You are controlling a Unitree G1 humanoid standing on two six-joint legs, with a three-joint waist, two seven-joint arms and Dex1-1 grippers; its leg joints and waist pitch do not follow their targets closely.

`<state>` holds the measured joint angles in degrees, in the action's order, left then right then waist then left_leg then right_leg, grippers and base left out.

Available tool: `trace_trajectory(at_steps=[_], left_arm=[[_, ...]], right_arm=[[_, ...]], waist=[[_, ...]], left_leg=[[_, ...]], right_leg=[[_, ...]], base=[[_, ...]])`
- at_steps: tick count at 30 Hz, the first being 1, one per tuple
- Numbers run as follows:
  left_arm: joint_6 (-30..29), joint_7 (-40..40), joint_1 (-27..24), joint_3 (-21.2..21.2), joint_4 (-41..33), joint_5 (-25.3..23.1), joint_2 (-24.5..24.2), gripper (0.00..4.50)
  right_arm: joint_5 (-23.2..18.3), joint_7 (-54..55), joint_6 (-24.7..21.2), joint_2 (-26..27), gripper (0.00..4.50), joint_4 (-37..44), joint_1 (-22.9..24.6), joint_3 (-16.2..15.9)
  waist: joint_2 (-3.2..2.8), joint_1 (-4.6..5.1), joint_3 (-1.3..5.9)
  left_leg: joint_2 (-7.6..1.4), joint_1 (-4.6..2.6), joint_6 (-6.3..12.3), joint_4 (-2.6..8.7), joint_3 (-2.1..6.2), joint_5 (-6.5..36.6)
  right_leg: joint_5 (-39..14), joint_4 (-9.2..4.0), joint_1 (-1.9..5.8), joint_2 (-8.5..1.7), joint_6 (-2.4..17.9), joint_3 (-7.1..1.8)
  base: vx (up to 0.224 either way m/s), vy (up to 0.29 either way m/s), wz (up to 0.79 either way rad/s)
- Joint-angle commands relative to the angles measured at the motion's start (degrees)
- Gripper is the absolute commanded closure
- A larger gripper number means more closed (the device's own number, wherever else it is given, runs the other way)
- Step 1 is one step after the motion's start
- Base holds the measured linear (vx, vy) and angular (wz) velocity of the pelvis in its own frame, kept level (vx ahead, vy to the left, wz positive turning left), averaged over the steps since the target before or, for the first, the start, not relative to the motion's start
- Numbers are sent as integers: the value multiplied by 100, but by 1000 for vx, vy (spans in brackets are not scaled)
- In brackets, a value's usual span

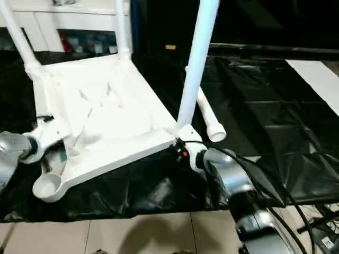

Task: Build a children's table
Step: Rotate table base

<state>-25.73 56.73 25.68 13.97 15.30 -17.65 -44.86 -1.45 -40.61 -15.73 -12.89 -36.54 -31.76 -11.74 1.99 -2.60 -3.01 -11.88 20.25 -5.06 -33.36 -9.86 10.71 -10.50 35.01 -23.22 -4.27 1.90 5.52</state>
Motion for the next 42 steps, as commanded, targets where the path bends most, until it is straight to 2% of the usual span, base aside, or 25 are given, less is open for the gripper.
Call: trace_trajectory(at_steps=[1,2,3,7,9,12,14,17,19,24,27,30,34,39,40,42], left_arm=[[161,649,-97,290,-344,163,-107,450],[211,860,-125,355,-465,234,-176,450],[181,1046,-136,414,-574,328,-212,450],[77,1470,-141,564,-965,729,-123,450],[-99,1550,-120,603,-1178,864,27,450],[-231,1614,-111,667,-1395,967,167,450],[-369,1645,-109,775,-1611,1007,359,450],[-335,1404,-55,827,-1530,902,660,450],[-154,1037,55,841,-1215,663,855,450],[-248,698,258,823,-932,750,1283,450],[-360,644,304,866,-985,811,1439,450],[-410,529,393,907,-931,812,1671,450],[-352,432,452,897,-815,747,1745,450],[-361,288,569,865,-750,844,2008,450],[-331,225,588,853,-717,846,2050,450],[-312,124,604,807,-677,846,2088,450]], right_arm=[[63,235,157,65,315,-268,-190,88],[51,271,181,101,315,-367,-250,120],[76,322,262,139,330,-486,-324,128],[128,510,551,284,359,-948,-603,114],[160,565,632,348,388,-1137,-712,110],[175,598,684,410,407,-1284,-804,120],[188,639,849,504,425,-1572,-957,133],[206,692,956,589,447,-1753,-1057,115],[197,706,1022,662,449,-1880,-1123,119],[31,493,1136,998,449,-2103,-1266,229],[-3,528,1244,1181,449,-2309,-1374,295],[39,708,1448,1443,449,-2632,-1574,326],[9,765,1524,1534,449,-2706,-1653,373],[35,686,1649,1557,449,-2792,-1695,444],[56,758,1691,1532,449,-2818,-1702,477],[71,926,1729,1478,449,-2859,-1722,535]], waist=[[-111,-15,332],[-127,-6,325],[-119,3,328],[-128,21,336],[-139,48,356],[-120,52,363],[-98,64,361],[-105,74,354],[-93,76,351],[-97,76,354],[-123,84,371],[-108,103,374],[-101,121,379],[-92,126,381],[-126,123,383],[-102,124,388]], left_leg=[[-168,-36,-42,406,51,1183],[-159,-44,-55,407,35,1223],[-157,-37,-64,407,30,1213],[-149,-38,-126,403,31,1208],[-154,-33,-124,390,24,1052],[-143,-7,-52,372,14,864],[-140,-4,-16,366,5,857],[-145,-8,-6,360,8,952],[-147,-17,-6,359,7,1015],[-138,-24,-14,351,16,1171],[-152,-13,-7,352,28,1073],[-145,-2,27,346,24,971],[-146,4,56,345,30,960],[-149,5,112,339,21,880],[-149,-4,112,333,19,874],[-149,7,127,334,22,839]], right_leg=[[-1035,-382,304,-435,1310,-368],[-1081,-389,297,-417,1291,-372],[-1013,-381,305,-397,1278,-374],[-978,-352,311,-402,1317,-374],[-679,-307,326,-399,1390,-379],[-406,-284,361,-397,1491,-378],[-438,-293,362,-393,1478,-377],[-720,-319,359,-399,1427,-376],[-806,-337,344,-385,1380,-375],[-1062,-355,335,-387,1297,-375],[-824,-325,345,-395,1363,-372],[-646,-310,352,-392,1467,-364],[-681,-309,365,-398,1421,-363],[-601,-305,364,-399,1457,-362],[-564,-299,358,-398,1462,-365],[-489,-292,375,-399,1478,-362]], base=[[0,0,0],[0,0,0],[0,0,0],[0,0,0],[0,0,0],[0,0,0],[0,0,0],[0,0,0],[0,0,0],[0,0,0],[0,0,0],[0,0,0],[0,0,0],[0,0,0],[0,0,0],[0,0,0]])
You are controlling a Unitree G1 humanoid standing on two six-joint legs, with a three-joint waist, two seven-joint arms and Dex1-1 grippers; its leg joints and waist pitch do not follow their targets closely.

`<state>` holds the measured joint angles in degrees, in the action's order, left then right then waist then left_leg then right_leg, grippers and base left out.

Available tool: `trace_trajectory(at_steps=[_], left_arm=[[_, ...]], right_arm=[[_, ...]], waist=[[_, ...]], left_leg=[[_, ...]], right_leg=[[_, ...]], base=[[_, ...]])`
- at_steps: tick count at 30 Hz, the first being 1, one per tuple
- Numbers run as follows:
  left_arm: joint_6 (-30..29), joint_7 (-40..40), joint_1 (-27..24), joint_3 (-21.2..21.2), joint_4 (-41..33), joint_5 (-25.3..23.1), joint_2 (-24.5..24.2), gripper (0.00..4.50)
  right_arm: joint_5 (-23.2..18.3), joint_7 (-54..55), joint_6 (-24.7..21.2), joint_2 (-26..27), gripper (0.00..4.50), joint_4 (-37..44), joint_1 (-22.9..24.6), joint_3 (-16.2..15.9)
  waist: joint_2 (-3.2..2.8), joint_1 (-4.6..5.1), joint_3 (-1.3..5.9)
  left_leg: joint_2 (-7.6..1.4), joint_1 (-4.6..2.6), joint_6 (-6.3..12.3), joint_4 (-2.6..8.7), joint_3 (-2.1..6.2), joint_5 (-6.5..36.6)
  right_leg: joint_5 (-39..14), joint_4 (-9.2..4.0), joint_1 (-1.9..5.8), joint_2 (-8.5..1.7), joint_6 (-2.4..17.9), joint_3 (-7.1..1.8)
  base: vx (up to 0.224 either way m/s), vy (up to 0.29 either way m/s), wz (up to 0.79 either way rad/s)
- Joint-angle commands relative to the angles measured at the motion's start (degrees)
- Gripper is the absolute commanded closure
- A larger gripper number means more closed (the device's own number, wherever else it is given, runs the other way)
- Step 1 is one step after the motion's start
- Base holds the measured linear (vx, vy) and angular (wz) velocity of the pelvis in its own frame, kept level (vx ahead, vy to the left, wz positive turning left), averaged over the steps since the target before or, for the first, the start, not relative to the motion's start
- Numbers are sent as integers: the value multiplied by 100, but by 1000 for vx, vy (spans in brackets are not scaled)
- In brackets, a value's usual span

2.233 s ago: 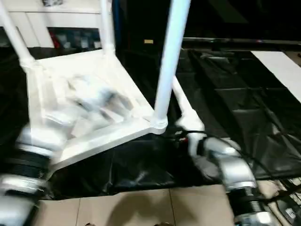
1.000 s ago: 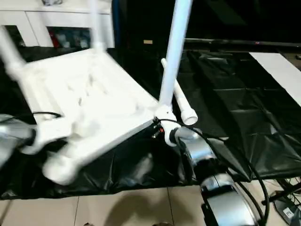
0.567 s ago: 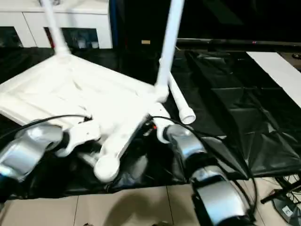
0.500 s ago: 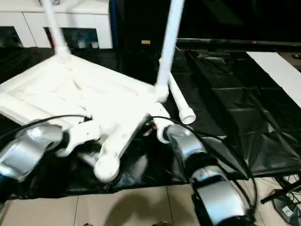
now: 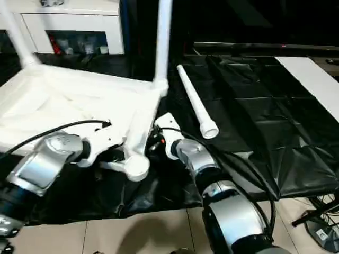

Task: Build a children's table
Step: Rotate table base, then pick table leg

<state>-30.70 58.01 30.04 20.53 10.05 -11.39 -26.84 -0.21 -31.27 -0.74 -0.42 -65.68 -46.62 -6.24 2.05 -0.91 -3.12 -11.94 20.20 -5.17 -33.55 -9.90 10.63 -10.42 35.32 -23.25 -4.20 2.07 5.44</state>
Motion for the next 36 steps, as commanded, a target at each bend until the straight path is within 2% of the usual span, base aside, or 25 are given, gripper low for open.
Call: trace_trajectory(at_steps=[1,2,3,5,6,7,9,12,15,17,18,19,20,23,24,26,29,30,31,32,33,34,35,36], left_arm=[[196,-88,180,93,-134,209,282,450],[230,-184,183,15,-135,184,237,450],[230,-184,183,15,-135,184,237,450],[257,-307,190,-113,-133,186,173,450],[323,-555,217,-369,-106,185,116,450],[323,-555,217,-369,-106,185,116,450],[283,-643,264,-824,-187,322,-52,417],[235,-664,261,-1004,-286,379,-137,400],[212,-788,304,-1502,-535,679,-217,376],[278,-921,318,-1736,-653,880,-102,360],[385,-1055,291,-1891,-753,1051,49,360],[385,-1055,291,-1891,-753,1051,49,333],[432,-1173,240,-2016,-874,1205,181,333],[362,-1554,59,-2157,-1131,1265,501,322],[310,-1648,-40,-2166,-1239,1260,611,296],[237,-1661,-120,-2147,-1335,1276,643,280],[-65,-1561,-390,-2051,-1742,1244,482,268],[-115,-1557,-426,-2059,-1816,1254,449,251],[-191,-1503,-487,-2059,-1940,1265,366,251],[-359,-1426,-597,-2086,-2174,1272,220,239],[-359,-1426,-597,-2086,-2174,1272,220,239],[-524,-1384,-690,-2130,-2364,1350,101,234],[-700,-1298,-813,-2195,-2605,1405,-85,234],[-724,-1290,-834,-2207,-2646,1413,-113,204]], right_arm=[[-91,191,244,154,449,-5,-278,103],[-183,250,211,71,449,-23,-308,235],[-183,250,211,71,449,-23,-308,235],[-238,290,193,-47,449,-22,-331,356],[-228,400,227,-242,422,23,-367,431],[-228,400,227,-242,422,23,-367,431],[-298,529,173,-569,410,93,-519,626],[-314,576,138,-704,379,107,-596,695],[-225,930,140,-1048,359,-166,-968,817],[-174,1201,39,-1170,337,-340,-1129,842],[-218,1275,-56,-1252,337,-461,-1255,920],[-218,1275,-56,-1252,317,-461,-1255,920],[-276,1278,-133,-1310,317,-542,-1350,995],[-267,1447,-238,-1436,301,-667,-1488,1060],[-205,1572,-297,-1504,285,-728,-1539,1055],[-176,1641,-333,-1542,264,-785,-1580,1064],[-229,1762,-488,-1617,252,-938,-1711,1175],[-246,1779,-520,-1621,240,-962,-1732,1202],[-244,1801,-531,-1631,240,-991,-1756,1218],[-236,1837,-557,-1639,222,-1026,-1787,1231],[-236,1837,-557,-1639,222,-1026,-1787,1231],[-257,1844,-585,-1635,217,-1064,-1816,1284],[-277,1857,-603,-1633,217,-1098,-1846,1329],[-279,1860,-605,-1633,189,-1103,-1850,1334]], waist=[[-100,-46,402],[-123,-53,404],[-109,-53,406],[-130,-60,405],[-132,-61,402],[-122,-58,404],[-121,-79,395],[-129,-108,385],[-125,-122,412],[-114,-129,407],[-87,-146,406],[-92,-141,409],[-100,-161,411],[-89,-162,406],[-82,-179,408],[-72,-185,408],[7,-191,407],[-10,-198,412],[1,-206,382],[22,-210,315],[10,-208,309],[-16,-216,301],[-7,-219,234],[-2,-229,185]], left_leg=[[-145,5,143,350,19,818],[-143,3,136,348,21,815],[-139,3,148,347,16,831],[-141,-2,150,348,21,876],[-140,4,142,342,17,882],[-136,6,143,341,14,887],[-130,-9,144,338,8,916],[-124,-18,102,337,7,962],[-114,-14,95,324,0,861],[-112,8,110,313,-3,779],[-107,16,136,312,-5,781],[-102,22,145,304,-6,773],[-108,13,157,305,-6,778],[-118,40,192,295,-9,781],[-115,30,204,294,-11,782],[-102,45,232,284,-18,779],[-103,71,260,286,-5,758],[-105,60,251,278,-7,762],[-97,86,290,273,-9,666],[-88,125,337,279,-13,659],[-90,121,338,283,-10,701],[-99,76,313,280,-20,820],[-103,84,269,306,-13,983],[-100,93,250,324,-3,1059]], right_leg=[[-476,-324,369,-408,1469,-355],[-462,-320,370,-406,1489,-355],[-448,-323,370,-398,1490,-353],[-479,-321,373,-393,1463,-346],[-460,-320,368,-389,1470,-346],[-453,-321,371,-385,1473,-346],[-526,-332,365,-377,1448,-344],[-601,-328,356,-358,1405,-337],[-489,-301,358,-360,1460,-335],[-329,-278,356,-357,1534,-332],[-333,-280,365,-356,1516,-328],[-324,-271,368,-354,1527,-329],[-323,-284,365,-361,1519,-325],[-319,-281,376,-360,1478,-324],[-328,-290,370,-361,1469,-319],[-414,-288,364,-353,1428,-316],[-563,-282,368,-358,1336,-303],[-572,-269,355,-361,1336,-308],[-457,-261,328,-351,1335,-314],[-474,-273,301,-342,1296,-317],[-557,-267,297,-341,1279,-314],[-719,-293,266,-345,1254,-317],[-879,-306,240,-333,1233,-318],[-987,-319,228,-339,1204,-316]], base=[[0,0,0],[0,0,0],[0,0,0],[0,0,0],[0,0,0],[0,0,0],[0,0,0],[0,0,0],[0,0,0],[0,0,0],[0,0,0],[0,0,0],[0,0,0],[0,0,0],[0,0,0],[0,0,0],[0,0,0],[0,0,0],[0,0,0],[0,0,0],[0,0,0],[0,0,0],[0,0,0],[0,0,0]])
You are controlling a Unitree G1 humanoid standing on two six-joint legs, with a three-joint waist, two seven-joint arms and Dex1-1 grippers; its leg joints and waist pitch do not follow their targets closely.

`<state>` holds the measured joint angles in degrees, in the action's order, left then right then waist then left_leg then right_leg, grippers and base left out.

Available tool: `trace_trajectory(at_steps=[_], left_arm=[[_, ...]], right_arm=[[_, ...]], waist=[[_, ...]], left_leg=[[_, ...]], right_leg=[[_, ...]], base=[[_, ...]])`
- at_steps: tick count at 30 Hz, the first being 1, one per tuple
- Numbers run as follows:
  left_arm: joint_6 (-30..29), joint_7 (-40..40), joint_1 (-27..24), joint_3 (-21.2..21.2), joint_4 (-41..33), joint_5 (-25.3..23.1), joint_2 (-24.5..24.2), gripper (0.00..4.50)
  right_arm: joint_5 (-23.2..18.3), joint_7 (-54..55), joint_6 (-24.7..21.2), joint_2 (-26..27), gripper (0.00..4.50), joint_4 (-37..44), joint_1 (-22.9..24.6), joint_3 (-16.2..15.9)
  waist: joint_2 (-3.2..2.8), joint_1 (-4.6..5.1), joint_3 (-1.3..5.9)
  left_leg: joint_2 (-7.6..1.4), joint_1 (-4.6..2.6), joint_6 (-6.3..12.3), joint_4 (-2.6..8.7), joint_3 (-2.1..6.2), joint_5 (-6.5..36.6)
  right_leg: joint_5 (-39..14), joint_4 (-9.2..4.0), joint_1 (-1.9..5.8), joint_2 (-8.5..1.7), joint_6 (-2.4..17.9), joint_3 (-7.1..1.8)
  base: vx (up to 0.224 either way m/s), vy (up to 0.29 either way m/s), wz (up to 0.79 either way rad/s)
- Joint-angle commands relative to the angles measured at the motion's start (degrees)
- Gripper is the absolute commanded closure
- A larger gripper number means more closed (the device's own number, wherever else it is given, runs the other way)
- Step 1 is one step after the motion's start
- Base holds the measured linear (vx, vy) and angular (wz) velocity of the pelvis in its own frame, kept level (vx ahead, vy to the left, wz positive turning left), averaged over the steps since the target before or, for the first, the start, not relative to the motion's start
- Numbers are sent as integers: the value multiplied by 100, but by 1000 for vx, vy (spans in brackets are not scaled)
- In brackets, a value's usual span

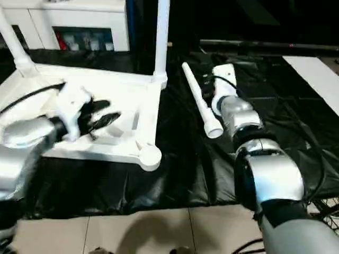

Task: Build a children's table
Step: Pick table leg

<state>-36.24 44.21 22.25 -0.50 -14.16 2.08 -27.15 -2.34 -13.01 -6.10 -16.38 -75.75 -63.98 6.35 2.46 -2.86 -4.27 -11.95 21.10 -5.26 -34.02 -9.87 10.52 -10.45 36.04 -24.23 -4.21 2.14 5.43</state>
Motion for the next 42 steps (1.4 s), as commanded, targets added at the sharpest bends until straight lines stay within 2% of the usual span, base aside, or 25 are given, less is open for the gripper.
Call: trace_trajectory(at_steps=[1,3,4,5,7,9,10,11,15,17,18,21,22,23,24,29,30,31,33,34,35,38,40,41,42], left_arm=[[-234,113,-111,-135,-331,88,-155,196],[-514,225,-301,-319,-697,157,-440,199],[-609,271,-342,-355,-782,206,-517,169],[-614,276,-346,-359,-791,210,-524,169],[-948,367,-492,-515,-1171,383,-748,157],[-1075,434,-570,-584,-1384,466,-880,156],[-1167,404,-600,-624,-1475,448,-925,143],[-1167,404,-600,-624,-1475,448,-925,124],[-1431,341,-773,-847,-1779,533,-1110,106],[-1521,364,-802,-897,-1844,589,-1145,106],[-1667,444,-862,-980,-1978,694,-1244,106],[-1792,469,-891,-1039,-2077,780,-1342,106],[-1882,487,-893,-1067,-2125,842,-1409,106],[-1926,502,-893,-1081,-2149,872,-1442,106],[-1990,608,-908,-1098,-2191,948,-1554,106],[-2126,840,-939,-1150,-2278,1193,-1789,106],[-2134,895,-960,-1149,-2302,1255,-1859,106],[-2155,959,-984,-1158,-2333,1325,-1929,96],[-2217,991,-1001,-1173,-2368,1411,-1985,96],[-2228,999,-1005,-1173,-2377,1438,-2003,96],[-2245,1010,-1009,-1178,-2389,1469,-2021,96],[-2231,1030,-1004,-1156,-2372,1526,-2089,96],[-2202,1051,-982,-1153,-2313,1548,-2163,96],[-2189,1059,-975,-1151,-2292,1553,-2182,96],[-2185,1055,-957,-1148,-2260,1579,-2203,96]], right_arm=[[-68,42,-74,-35,181,-108,-127,91],[-91,114,-97,-31,175,-146,-153,150],[-55,128,-103,-31,147,-158,-148,140],[-53,129,-103,-31,147,-159,-148,139],[5,166,-104,-21,138,-193,-146,149],[45,208,-103,-15,117,-204,-143,158],[55,233,-101,-10,104,-206,-138,176],[55,233,-101,-10,97,-206,-138,176],[63,296,-207,11,69,-240,-161,226],[58,341,-283,4,69,-248,-185,246],[7,392,-472,-22,69,-262,-252,321],[-64,363,-641,-49,69,-272,-322,413],[-70,337,-771,-73,69,-281,-367,447],[-74,323,-846,-87,69,-287,-391,463],[-78,239,-1065,-122,69,-303,-430,473],[-124,104,-1624,-186,69,-340,-464,552],[-154,65,-1739,-200,69,-345,-465,605],[-208,62,-1870,-226,95,-353,-462,691],[-238,87,-1969,-260,102,-357,-448,761],[-250,103,-2000,-273,105,-358,-440,787],[-245,107,-2047,-296,114,-361,-421,795],[-246,148,-2157,-347,145,-358,-351,879],[-229,159,-2216,-375,153,-353,-289,889],[-223,155,-2230,-380,181,-353,-271,888],[-195,140,-2249,-386,189,-350,-244,880]], waist=[[-38,-37,279],[-45,-62,195],[-39,-75,196],[-39,-75,196],[-53,-107,139],[-62,-120,92],[-48,-117,40],[-44,-121,31],[-36,-120,-91],[-28,-109,-148],[10,-89,-175],[-18,-72,-225],[17,-55,-236],[6,-59,-257],[33,-56,-252],[30,-58,-277],[61,-53,-263],[46,-64,-272],[41,-65,-283],[68,-65,-253],[59,-66,-258],[91,-64,-230],[127,-65,-183],[114,-68,-184],[131,-66,-155]], left_leg=[[-97,-4,202,374,1,1233],[-80,19,212,379,4,1071],[-70,38,264,364,1,831],[-70,38,264,364,1,831],[-70,48,443,342,-7,386],[-72,67,546,334,-7,210],[-57,96,606,328,-9,131],[-58,94,679,317,-11,21],[-66,108,759,320,-18,-7],[-73,100,700,330,-16,45],[-71,101,689,334,-19,16],[-78,87,626,348,-12,94],[-87,76,566,354,-19,144],[-83,79,535,354,-14,129],[-82,72,526,350,-19,77],[-71,67,491,348,-18,-39],[-72,65,488,348,-24,-26],[-72,63,453,353,-18,24],[-81,59,394,358,-19,79],[-77,58,370,348,-22,10],[-74,63,353,349,-22,-9],[-67,69,343,343,-24,-50],[-60,67,337,331,-28,-84],[-62,68,326,331,-27,-104],[-62,60,322,325,-31,-127]], right_leg=[[-1236,-398,322,-344,1138,-315],[-1027,-388,297,-330,1144,-331],[-709,-347,310,-321,1201,-338],[-709,-347,310,-321,1201,-338],[-33,-270,272,-300,1384,-342],[228,-243,267,-295,1522,-339],[362,-231,270,-290,1570,-343],[500,-218,270,-287,1619,-345],[422,-223,257,-307,1692,-354],[270,-231,257,-324,1697,-359],[258,-230,262,-322,1698,-361],[123,-244,249,-332,1682,-363],[83,-245,253,-332,1681,-364],[97,-240,252,-338,1678,-370],[156,-237,262,-343,1680,-375],[307,-221,263,-337,1706,-377],[280,-225,273,-340,1703,-379],[209,-225,274,-353,1690,-383],[148,-233,265,-351,1667,-383],[221,-216,284,-354,1673,-385],[243,-221,281,-349,1672,-384],[269,-213,301,-356,1658,-387],[278,-201,322,-353,1645,-386],[284,-201,314,-352,1635,-383],[314,-194,326,-351,1641,-382]], base=[[0,0,0],[0,0,0],[0,0,0],[0,0,0],[0,0,0],[0,0,0],[0,0,0],[0,0,0],[0,0,0],[0,0,0],[0,0,0],[0,0,0],[0,0,0],[0,0,0],[0,0,0],[0,0,0],[0,0,0],[0,0,0],[0,0,0],[0,0,0],[0,0,0],[0,0,0],[0,0,0],[0,0,0],[0,0,0]])
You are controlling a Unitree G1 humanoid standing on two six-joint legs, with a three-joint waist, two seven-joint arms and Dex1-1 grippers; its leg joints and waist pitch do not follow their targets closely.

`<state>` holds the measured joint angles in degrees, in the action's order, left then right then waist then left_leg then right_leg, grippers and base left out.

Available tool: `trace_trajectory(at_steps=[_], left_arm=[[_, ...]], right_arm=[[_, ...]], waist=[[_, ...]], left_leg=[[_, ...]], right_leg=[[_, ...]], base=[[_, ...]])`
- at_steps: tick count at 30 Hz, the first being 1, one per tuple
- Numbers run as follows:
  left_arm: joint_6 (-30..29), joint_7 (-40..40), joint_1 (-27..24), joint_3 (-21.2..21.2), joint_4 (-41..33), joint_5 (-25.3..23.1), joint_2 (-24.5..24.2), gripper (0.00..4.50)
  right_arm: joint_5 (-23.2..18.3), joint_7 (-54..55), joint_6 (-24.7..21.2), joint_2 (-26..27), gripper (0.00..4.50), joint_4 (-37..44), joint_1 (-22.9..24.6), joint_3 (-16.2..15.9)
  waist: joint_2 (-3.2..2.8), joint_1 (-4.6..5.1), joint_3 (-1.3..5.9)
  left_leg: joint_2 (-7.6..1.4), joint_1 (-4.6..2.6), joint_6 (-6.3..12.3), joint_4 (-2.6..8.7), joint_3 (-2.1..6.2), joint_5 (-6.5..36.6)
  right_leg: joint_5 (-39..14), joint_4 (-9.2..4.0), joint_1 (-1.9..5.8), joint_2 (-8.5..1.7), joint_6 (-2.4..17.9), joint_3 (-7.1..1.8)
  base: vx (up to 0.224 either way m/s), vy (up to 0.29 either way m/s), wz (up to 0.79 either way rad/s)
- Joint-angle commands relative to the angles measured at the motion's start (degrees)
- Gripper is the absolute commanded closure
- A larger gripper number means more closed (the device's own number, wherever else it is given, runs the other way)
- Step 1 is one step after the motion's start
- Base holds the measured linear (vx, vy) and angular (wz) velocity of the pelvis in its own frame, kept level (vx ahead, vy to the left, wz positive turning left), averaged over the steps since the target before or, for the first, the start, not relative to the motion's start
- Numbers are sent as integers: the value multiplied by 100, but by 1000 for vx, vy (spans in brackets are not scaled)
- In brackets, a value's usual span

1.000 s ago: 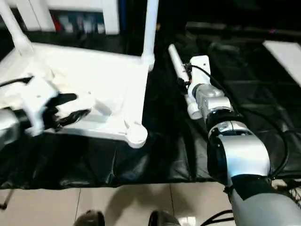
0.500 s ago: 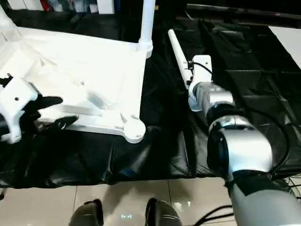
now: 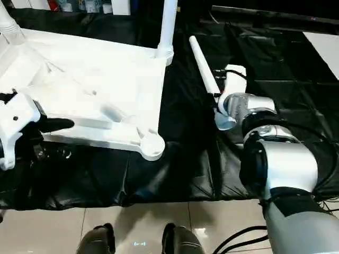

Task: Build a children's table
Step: Pick table leg

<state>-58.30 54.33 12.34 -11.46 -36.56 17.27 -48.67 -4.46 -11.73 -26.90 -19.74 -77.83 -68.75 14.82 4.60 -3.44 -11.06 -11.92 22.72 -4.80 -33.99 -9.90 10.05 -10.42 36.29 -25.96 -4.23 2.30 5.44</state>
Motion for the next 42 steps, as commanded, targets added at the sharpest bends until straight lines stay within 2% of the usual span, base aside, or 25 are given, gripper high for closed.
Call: trace_trajectory(at_steps=[1,6,12,14,16,17,18,20,21,23,24,25,27,28,29,30,31,34,35,36,37,38,39,40,42], left_arm=[[14,45,49,-55,5,88,-72,96],[98,63,73,-42,119,150,-186,96],[261,-69,138,-12,312,122,-180,96],[396,-187,266,65,478,91,-77,96],[491,-296,373,142,625,48,51,96],[561,-431,442,203,707,9,203,96],[577,-467,457,217,724,0,241,96],[716,-742,613,349,935,-70,601,96],[821,-942,694,433,1055,-117,859,96],[993,-1504,821,605,1298,-292,1457,96],[1151,-1781,893,693,1463,-403,1727,96],[1323,-1941,966,764,1622,-444,1968,96],[1441,-2003,1016,804,1733,-456,2091,96],[1596,-2183,1189,947,2043,-460,2432,96],[1655,-2274,1288,970,2173,-417,2649,96],[1679,-2304,1340,971,2234,-382,2756,96],[1705,-2336,1396,972,2299,-345,2870,96],[1715,-2595,1714,881,2711,-229,3361,96],[1719,-2656,1798,852,2825,-207,3471,96],[1745,-2778,1949,767,3041,-160,3661,96],[1715,-2866,2099,639,3230,-53,3827,96],[1692,-2896,2156,584,3297,-5,3886,96],[1625,-2918,2253,509,3373,101,3967,96],[1589,-2875,2329,471,3433,244,4032,96],[1527,-2814,2393,437,3478,374,4093,96]], right_arm=[[27,26,-180,-56,193,-140,257,40],[81,95,-184,-91,232,-128,363,81],[-56,200,-13,-152,259,-99,393,326],[-106,120,122,-180,264,-78,356,399],[-167,62,203,-196,265,-64,329,469],[-206,-42,291,-224,265,-44,298,502],[-214,-70,313,-232,265,-39,290,510],[-308,-255,547,-281,265,19,235,578],[-328,-292,658,-289,265,43,224,603],[-512,-436,985,-296,265,134,213,776],[-651,-563,1172,-288,265,195,216,912],[-779,-656,1343,-277,265,257,229,1034],[-848,-702,1435,-267,266,291,239,1105],[-1031,-950,1619,-209,266,457,335,1229],[-1170,-1208,1695,-156,266,602,416,1303],[-1252,-1328,1689,-124,266,691,466,1349],[-1342,-1458,1683,-89,266,788,520,1397],[-1705,-2108,1638,116,266,1437,903,1500],[-1789,-2290,1604,186,266,1713,1060,1473],[-2005,-2597,1395,326,266,2341,1403,1408],[-2266,-2861,1030,457,266,3180,1852,1280],[-2364,-2953,889,502,266,3510,2029,1223],[-2579,-3103,632,559,266,4121,2367,1123],[-2807,-3233,426,583,266,4599,2645,1046],[-2994,-3337,257,597,267,4992,2881,988]], waist=[[-86,-14,522],[-30,-24,591],[-4,-51,647],[1,-62,735],[-12,-72,797],[-43,-85,859],[-25,-78,856],[-97,-100,934],[-135,-115,941],[-188,-145,962],[-156,-157,971],[-188,-180,987],[-200,-208,1004],[-392,-224,998],[-317,-201,997],[-305,-217,1018],[-303,-208,1015],[-370,-226,1051],[-333,-220,1041],[-386,-236,1064],[-378,-237,1060],[-378,-237,1060],[-377,-240,1110],[-386,-241,1118],[-371,-237,1110]], left_leg=[[-65,-100,260,320,-27,-100],[-67,-109,155,316,-33,4],[-63,-104,-33,307,-28,320],[-63,-111,-72,289,-27,297],[-60,-104,-92,268,-31,269],[-66,-111,-99,250,-27,302],[-70,-102,-92,248,-29,292],[-64,-93,-65,207,-30,263],[-61,-83,-61,202,-23,281],[-68,-62,-52,185,-21,556],[-67,-68,-39,182,-23,611],[-65,-60,-7,174,-19,744],[-59,-52,38,157,-9,824],[-50,-66,4,136,10,986],[-38,-57,25,131,-4,1169],[-44,-59,35,127,-2,1177],[-32,-34,75,134,2,1186],[-49,-56,126,116,24,1224],[-12,-38,203,117,-5,1194],[-34,-63,190,118,20,1179],[-16,-73,297,143,10,1114],[-16,-73,297,143,10,1114],[-45,-91,320,174,39,990],[-46,-82,323,177,46,915],[-31,-94,337,170,24,955]], right_leg=[[344,-216,492,-346,1624,-381],[261,-209,520,-348,1591,-383],[-183,-224,522,-366,1407,-393],[-128,-200,545,-362,1405,-384],[-43,-182,560,-354,1437,-378],[-16,-167,575,-357,1452,-374],[18,-170,571,-356,1461,-373],[209,-154,576,-344,1511,-364],[240,-138,576,-337,1531,-362],[94,-174,586,-344,1536,-366],[0,-199,589,-343,1512,-360],[-185,-212,587,-348,1464,-359],[-472,-241,578,-352,1377,-346],[-749,-258,530,-348,1342,-338],[-1016,-332,548,-328,1224,-326],[-1078,-336,553,-335,1184,-322],[-1230,-360,557,-324,1137,-304],[-1440,-374,524,-338,1075,-290],[-1520,-437,531,-302,951,-274],[-1527,-414,523,-325,957,-276],[-1485,-483,549,-284,834,-260],[-1485,-483,549,-284,834,-260],[-1391,-472,579,-296,875,-233],[-1319,-463,577,-302,908,-245],[-1447,-496,558,-301,895,-241]], base=[[0,0,0],[0,0,0],[0,0,0],[0,0,0],[0,0,0],[0,0,0],[0,0,0],[0,0,0],[0,0,0],[0,0,0],[0,0,0],[0,0,0],[0,0,0],[0,0,0],[0,0,0],[0,0,0],[0,0,0],[0,0,0],[0,0,0],[0,0,0],[0,0,0],[0,0,0],[0,0,0],[0,0,0],[0,0,0]])
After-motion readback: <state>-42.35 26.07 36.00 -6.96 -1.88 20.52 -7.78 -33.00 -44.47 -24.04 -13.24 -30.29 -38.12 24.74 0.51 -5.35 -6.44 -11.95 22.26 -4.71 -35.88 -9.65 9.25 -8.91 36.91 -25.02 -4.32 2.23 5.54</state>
